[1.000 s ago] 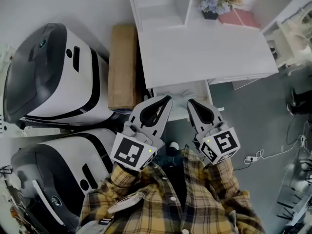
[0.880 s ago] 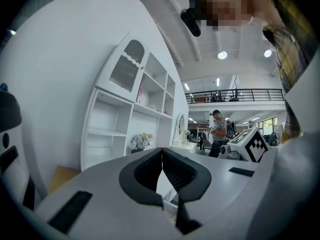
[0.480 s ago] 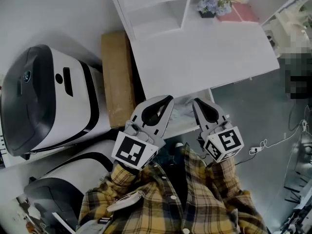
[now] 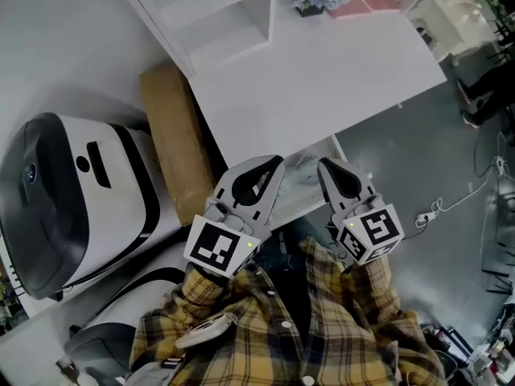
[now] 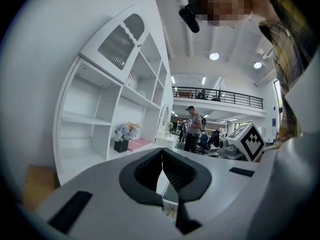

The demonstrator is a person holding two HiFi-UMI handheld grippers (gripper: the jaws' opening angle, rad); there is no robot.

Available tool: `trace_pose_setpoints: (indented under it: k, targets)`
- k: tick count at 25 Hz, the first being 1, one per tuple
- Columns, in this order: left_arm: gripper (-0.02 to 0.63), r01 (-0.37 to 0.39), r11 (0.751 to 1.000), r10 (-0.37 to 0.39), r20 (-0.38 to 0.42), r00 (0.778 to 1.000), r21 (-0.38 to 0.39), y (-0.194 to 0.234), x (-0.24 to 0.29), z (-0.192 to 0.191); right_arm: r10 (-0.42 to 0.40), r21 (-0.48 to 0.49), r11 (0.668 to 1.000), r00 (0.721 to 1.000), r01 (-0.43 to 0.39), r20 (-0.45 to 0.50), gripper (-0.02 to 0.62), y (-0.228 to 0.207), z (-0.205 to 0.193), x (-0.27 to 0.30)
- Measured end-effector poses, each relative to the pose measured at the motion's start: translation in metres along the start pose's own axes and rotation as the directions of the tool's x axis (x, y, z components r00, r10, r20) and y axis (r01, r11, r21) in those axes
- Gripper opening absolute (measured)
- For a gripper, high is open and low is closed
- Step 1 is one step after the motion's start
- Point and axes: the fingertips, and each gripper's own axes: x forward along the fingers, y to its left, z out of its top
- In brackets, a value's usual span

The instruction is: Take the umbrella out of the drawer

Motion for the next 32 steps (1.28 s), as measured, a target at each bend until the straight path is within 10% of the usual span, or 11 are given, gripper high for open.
trace_pose_setpoints:
  k: [20, 32]
  targets:
    - [0.020, 0.052, 0.999, -0.052, -0.042, 0.998, -0.005, -0.010, 0.042, -0.015, -0.060, 0.018, 0.998, 0.998, 0.060, 0.001, 0.018, -0.039, 0.000, -0.011]
    - [0.020, 0.106, 0.994, -0.107, -0.211, 0.972, -0.017, -0.007, 0.065, -0.091, -0.156, 0.062, 0.985, 0.986, 0.159, -0.052, 0.018, -0.080, -0.039, -0.026]
